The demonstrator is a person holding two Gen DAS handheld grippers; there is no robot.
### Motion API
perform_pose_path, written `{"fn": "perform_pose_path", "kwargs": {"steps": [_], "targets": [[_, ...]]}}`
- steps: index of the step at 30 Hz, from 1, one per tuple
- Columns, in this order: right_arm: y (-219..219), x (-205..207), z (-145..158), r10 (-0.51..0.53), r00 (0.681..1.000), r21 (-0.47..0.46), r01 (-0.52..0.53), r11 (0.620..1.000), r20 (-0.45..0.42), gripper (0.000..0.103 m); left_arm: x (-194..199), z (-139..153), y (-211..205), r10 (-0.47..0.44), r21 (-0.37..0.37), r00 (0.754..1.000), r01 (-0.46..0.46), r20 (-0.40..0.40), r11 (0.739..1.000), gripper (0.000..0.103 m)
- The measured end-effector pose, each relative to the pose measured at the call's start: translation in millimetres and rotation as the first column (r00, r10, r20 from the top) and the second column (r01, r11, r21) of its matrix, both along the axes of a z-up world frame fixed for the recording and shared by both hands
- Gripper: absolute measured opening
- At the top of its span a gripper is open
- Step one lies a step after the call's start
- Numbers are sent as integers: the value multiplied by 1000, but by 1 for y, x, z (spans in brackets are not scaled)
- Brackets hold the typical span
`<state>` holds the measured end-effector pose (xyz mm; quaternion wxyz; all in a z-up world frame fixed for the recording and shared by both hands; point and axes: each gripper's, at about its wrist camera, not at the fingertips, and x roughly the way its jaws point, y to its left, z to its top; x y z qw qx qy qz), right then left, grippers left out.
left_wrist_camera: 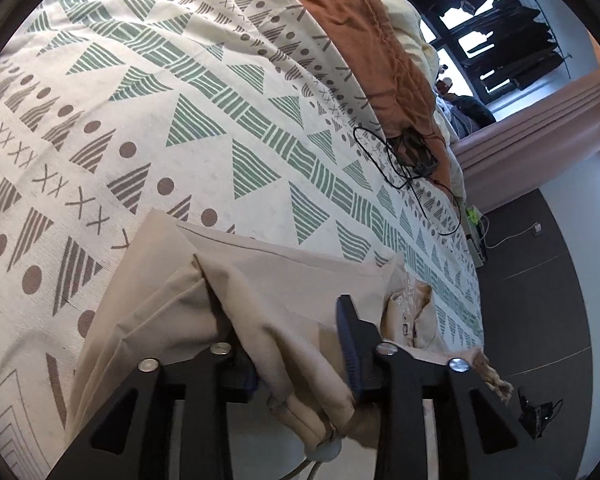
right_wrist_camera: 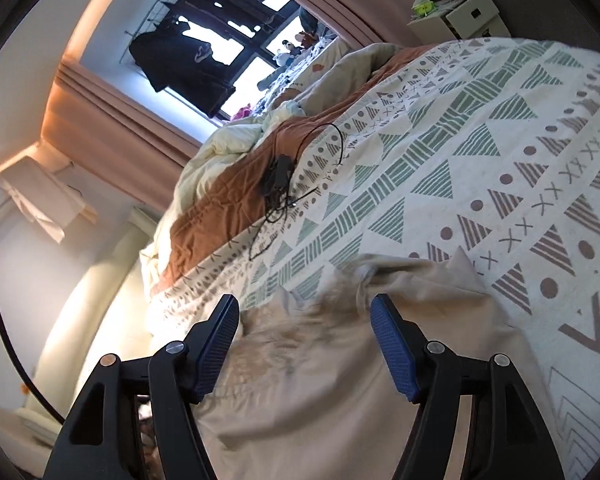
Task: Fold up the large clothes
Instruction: 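Open both grippers and release the folded hem, then grasp the folded jacket edge with both grippers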
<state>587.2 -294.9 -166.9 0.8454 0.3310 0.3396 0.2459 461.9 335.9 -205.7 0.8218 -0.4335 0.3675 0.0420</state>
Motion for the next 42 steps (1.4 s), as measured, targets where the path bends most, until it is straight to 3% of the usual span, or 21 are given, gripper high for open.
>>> {"fn": "perform_pose_path", "kwargs": {"steps": [2,5,12,19,28,34,37,39,42], "targets": [[2,-7,4,-1,1000,-24,1,1000,-7,69,-7,6,1,25,16,999,-25,22,1000,63],[6,-18,11,5,1000,-55,-6,998,-23,69,-24,21,2,61,45,996,-64,61,997,73],[38,-45,33,32,999,-156,-36,987,-24,69,-75,38,5,101,128,994,-106,45,986,73],[87,-62,54,78,997,-199,-79,977,-11,69,-127,34,11,154,167,988,-151,-3,974,73],[154,-75,63,126,991,-235,-131,963,-38,69,-178,4,17,194,125,978,-184,-71,975,73],[195,-70,51,132,987,-218,-149,965,-86,69,-192,-10,8,188,65,977,-182,-98,981,73],[214,-72,38,155,985,-258,-170,951,-78,69,-196,-16,1,198,81,972,-188,-130,979,73],[224,-74,24,169,983,-307,-184,934,-74,69,-204,-25,1,217,66,964,-209,-153,976,70],[241,-73,1,170,979,-439,-201,876,-110,69,-218,-42,4,213,8,960,-216,-183,976,50]]}}
